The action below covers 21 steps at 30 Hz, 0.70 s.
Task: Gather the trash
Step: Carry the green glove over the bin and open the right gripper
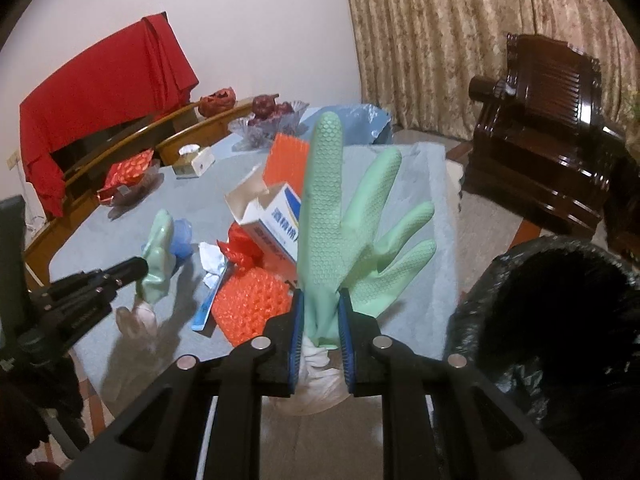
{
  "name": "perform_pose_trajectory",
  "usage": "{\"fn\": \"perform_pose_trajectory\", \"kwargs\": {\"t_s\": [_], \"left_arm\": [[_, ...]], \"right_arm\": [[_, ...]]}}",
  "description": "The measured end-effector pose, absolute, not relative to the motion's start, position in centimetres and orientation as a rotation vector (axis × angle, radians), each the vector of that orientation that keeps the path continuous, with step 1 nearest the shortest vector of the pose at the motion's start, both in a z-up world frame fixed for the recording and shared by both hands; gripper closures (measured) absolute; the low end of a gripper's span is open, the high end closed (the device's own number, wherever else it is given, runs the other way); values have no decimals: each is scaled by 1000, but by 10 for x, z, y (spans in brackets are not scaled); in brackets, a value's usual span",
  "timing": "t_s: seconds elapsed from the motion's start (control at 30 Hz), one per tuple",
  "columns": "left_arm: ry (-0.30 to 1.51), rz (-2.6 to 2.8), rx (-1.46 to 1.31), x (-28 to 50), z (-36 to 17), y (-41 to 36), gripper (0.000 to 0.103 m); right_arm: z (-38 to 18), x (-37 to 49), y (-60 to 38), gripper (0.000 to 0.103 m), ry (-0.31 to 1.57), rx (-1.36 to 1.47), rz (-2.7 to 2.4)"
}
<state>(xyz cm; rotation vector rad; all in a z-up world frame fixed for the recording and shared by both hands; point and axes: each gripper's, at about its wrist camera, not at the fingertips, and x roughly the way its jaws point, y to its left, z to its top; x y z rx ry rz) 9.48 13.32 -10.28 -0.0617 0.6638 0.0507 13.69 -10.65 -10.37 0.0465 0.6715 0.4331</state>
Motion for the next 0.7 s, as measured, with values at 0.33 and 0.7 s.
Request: {"fn": "perform_pose_trajectory", "kwargs": {"t_s": [0.33,0.7], "left_arm": [[592,-147,-31,89,-62,59,101],[589,-418,22,112,-66,-63,101]], "right_arm": [[-79,111,-150,86,603,63,349],[-91,87,-245,86,622,111,128]]}}
